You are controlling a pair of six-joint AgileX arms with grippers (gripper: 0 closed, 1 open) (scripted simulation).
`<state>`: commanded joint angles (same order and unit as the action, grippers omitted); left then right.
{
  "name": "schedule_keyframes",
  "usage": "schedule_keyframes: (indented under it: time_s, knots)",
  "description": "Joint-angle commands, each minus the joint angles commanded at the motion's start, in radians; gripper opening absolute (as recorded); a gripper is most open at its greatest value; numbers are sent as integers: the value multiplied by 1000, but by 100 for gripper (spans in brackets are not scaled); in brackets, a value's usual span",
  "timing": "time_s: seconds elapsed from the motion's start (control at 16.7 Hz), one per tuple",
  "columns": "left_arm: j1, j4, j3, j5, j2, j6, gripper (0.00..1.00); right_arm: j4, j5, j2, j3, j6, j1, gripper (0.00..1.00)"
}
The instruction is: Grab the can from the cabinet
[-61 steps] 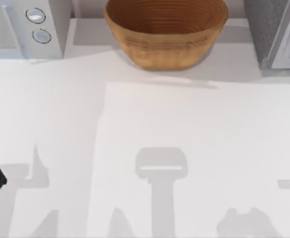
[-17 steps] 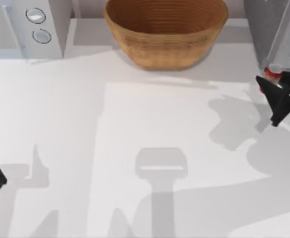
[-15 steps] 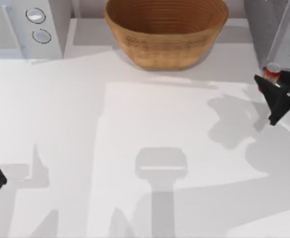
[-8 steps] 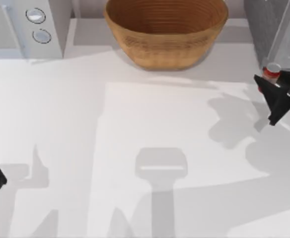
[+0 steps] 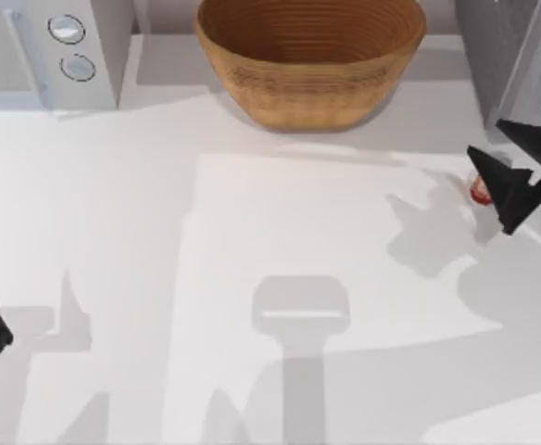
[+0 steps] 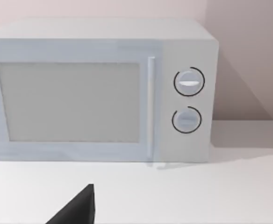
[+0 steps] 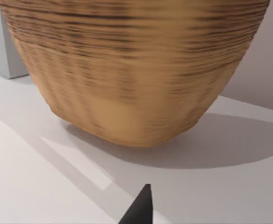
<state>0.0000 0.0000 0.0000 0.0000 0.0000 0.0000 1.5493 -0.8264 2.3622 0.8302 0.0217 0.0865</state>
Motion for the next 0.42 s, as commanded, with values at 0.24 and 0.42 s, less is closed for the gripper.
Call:
schedule_keyframes:
  time_s: [0.24, 0.42]
  knots:
    - [0, 0, 0, 0, 0, 0, 100, 0, 0, 0, 0, 0, 0, 100]
    - [0, 0, 0, 0, 0, 0, 100, 0, 0, 0, 0, 0, 0, 100]
